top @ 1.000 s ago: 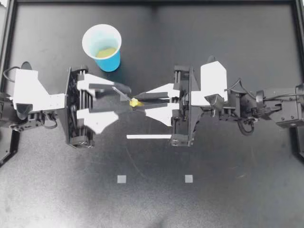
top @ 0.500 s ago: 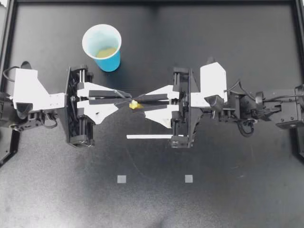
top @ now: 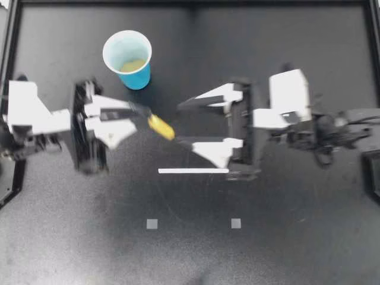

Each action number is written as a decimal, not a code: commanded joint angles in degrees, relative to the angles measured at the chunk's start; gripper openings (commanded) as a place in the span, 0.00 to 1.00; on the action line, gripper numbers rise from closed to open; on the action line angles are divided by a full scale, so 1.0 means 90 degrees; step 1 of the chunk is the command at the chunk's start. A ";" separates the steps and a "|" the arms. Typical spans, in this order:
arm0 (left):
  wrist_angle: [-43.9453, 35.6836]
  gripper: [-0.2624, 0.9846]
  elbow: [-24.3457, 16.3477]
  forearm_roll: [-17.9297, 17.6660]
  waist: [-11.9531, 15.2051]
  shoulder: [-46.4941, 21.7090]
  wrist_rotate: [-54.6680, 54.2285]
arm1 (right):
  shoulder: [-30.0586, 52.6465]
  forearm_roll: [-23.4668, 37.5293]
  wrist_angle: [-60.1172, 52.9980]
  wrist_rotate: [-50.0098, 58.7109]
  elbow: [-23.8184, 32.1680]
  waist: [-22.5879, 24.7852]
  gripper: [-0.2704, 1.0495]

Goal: Pick up the screwdriver with the right arm, hand it over to the left arm then place it into the cup.

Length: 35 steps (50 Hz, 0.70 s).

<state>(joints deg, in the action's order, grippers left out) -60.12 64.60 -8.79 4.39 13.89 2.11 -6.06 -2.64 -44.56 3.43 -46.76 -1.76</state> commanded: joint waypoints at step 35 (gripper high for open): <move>0.0557 0.24 0.0059 -0.0371 0.2510 -0.0273 0.1074 | -0.1113 -0.0020 -0.0205 0.0000 -0.0645 -0.0039 0.77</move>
<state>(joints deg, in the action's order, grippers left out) -54.93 66.01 -12.04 26.63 11.78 11.87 -15.21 -2.72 -45.79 3.43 -53.17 -1.85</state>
